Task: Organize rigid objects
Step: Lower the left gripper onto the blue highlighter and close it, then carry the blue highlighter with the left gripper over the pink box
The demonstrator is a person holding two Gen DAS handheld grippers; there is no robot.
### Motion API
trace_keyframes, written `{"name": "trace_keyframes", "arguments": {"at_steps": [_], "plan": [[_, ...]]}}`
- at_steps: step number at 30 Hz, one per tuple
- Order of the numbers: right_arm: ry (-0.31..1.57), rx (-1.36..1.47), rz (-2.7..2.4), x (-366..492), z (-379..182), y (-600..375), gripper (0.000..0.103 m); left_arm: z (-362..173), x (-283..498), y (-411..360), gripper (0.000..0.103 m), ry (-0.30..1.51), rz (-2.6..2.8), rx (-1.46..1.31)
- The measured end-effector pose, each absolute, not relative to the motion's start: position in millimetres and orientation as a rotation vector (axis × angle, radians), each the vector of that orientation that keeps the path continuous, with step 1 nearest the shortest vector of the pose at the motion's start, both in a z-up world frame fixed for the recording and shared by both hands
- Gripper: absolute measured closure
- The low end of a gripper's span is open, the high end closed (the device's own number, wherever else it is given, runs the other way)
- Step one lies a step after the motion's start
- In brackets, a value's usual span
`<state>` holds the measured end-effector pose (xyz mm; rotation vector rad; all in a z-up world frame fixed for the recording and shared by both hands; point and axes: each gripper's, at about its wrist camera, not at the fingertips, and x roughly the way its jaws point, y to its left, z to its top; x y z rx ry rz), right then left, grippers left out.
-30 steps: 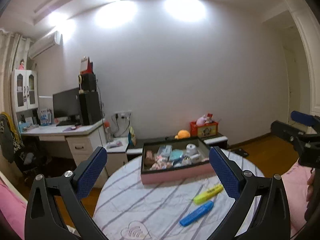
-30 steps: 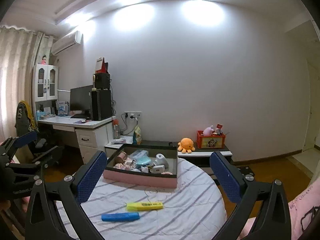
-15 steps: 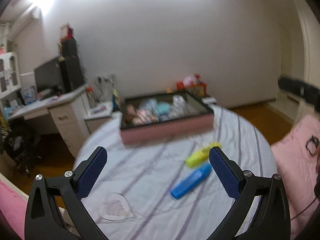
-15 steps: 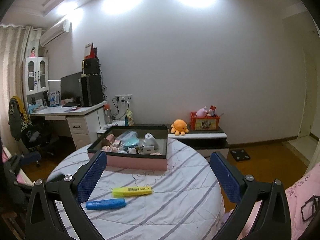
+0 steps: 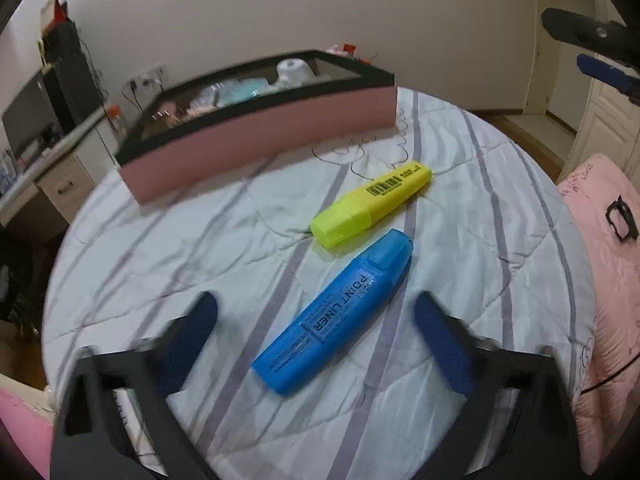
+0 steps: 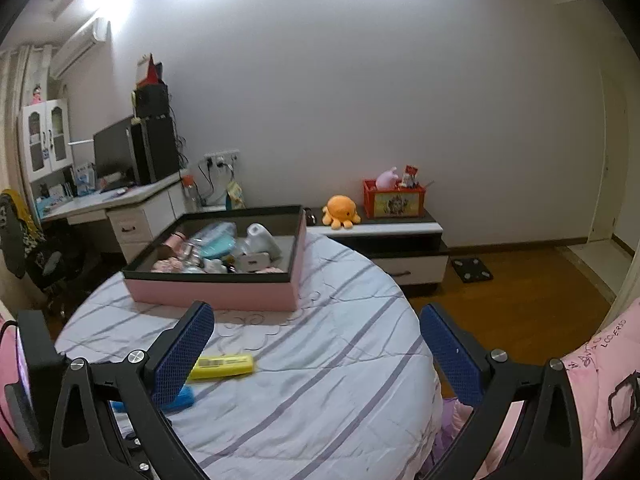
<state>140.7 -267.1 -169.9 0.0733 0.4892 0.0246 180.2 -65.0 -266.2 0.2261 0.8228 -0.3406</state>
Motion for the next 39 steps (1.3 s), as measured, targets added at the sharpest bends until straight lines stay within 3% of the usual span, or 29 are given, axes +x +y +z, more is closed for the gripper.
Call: {"name": "trace_keyframes", "arguments": {"at_steps": [3,4,5,8,21,23,25,26,27,31,33,35,39], "plan": [[0.509,0.060,0.030,160,-173,-267,0.000,-268,188,-60,0.032,0.852,-0.374,0.185],[0.515,0.056,0.032,167,-174,-266,0.000,-267,188,-59,0.041,0.850,-0.377,0.191],[0.524,0.051,0.034,176,-175,-265,0.000,-266,188,-57,0.059,0.838,-0.370,0.191],[0.547,0.050,0.041,199,-177,-263,0.000,-265,194,-44,0.071,0.839,-0.327,0.184],[0.775,0.020,0.030,327,-214,-244,0.002,-265,230,38,0.075,0.865,-0.162,0.067],[0.822,0.020,0.036,343,-221,-244,0.009,-265,236,47,0.075,0.868,-0.154,0.052],[0.855,0.021,0.050,351,-226,-243,0.027,-265,243,53,0.076,0.868,-0.152,0.034],[0.871,0.024,0.062,355,-229,-242,0.047,-265,242,56,0.076,0.868,-0.150,0.034],[0.888,0.025,0.066,359,-232,-242,0.057,-265,244,59,0.076,0.865,-0.148,0.031],[0.938,0.015,0.097,365,-242,-238,0.068,-266,250,64,0.076,0.867,-0.156,0.027],[0.957,0.027,0.121,367,-245,-237,0.083,-265,254,65,0.076,0.868,-0.150,0.031],[0.963,0.043,0.146,366,-246,-237,0.090,-263,256,64,0.076,0.859,-0.138,0.037],[0.958,0.022,0.137,362,-245,-234,0.091,-260,261,65,0.076,0.853,-0.114,0.047]]}}
